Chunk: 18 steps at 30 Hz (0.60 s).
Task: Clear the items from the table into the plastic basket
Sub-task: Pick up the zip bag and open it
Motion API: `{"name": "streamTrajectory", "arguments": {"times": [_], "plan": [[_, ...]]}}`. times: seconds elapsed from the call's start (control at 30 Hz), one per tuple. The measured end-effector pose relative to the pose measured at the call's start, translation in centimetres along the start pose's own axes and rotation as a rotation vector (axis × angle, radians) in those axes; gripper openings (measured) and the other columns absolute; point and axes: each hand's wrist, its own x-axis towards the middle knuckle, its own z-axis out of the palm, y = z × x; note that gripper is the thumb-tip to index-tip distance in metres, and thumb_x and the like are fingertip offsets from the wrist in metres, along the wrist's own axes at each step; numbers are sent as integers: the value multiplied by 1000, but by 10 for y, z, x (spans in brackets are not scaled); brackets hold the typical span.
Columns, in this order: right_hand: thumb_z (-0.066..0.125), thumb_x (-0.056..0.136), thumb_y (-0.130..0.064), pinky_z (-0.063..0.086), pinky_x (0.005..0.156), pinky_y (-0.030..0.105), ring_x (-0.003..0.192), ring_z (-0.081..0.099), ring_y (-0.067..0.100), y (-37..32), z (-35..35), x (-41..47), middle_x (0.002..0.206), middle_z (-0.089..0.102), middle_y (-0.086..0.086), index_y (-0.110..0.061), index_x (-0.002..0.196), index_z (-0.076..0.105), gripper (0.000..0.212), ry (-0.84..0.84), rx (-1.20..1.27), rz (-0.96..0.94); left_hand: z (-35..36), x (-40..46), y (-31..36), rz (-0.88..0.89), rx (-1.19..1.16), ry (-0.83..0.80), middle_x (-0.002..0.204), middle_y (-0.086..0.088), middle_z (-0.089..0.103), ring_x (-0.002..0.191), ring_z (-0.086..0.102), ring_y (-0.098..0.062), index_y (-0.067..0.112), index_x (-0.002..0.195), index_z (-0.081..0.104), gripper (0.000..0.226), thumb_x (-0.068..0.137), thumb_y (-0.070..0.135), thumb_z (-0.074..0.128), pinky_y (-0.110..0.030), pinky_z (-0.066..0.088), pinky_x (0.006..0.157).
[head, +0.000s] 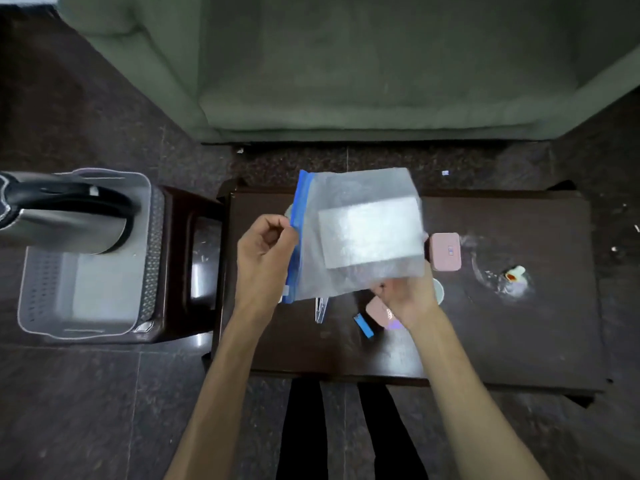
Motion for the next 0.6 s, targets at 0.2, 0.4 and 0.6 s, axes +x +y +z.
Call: {"name": "streamTrajectory", "arguments": {"times": [0.2, 0.4, 0.6], "plan": [[71, 91, -17, 42, 71, 35, 67, 51, 14, -58, -29, -52, 71, 58, 1, -8, 87, 64, 12, 402, -58, -692, 40, -10, 14, 100, -48, 15, 66, 11, 69, 57, 61, 2, 20, 84, 66, 13, 92, 12, 63, -11, 48, 57], [89, 70, -49, 58, 71, 30, 76, 73, 13, -77, 29, -90, 83, 76, -4, -35, 106, 68, 43, -178, -635, -653, 77, -14, 12, 87, -32, -57, 92, -9, 74, 79, 71, -8, 1, 110, 69, 17, 94, -3, 66, -20, 58, 74], [72, 71, -14, 59, 73, 38, 54, 61, 8, -75, 14, -69, 56, 67, -9, -27, 91, 68, 24, -7, -680, -759, 84, -16, 4, 66, -9, 95, 87, 13, 78, 80, 70, 0, 18, 99, 77, 26, 87, 0, 63, -14, 55, 73]]}}
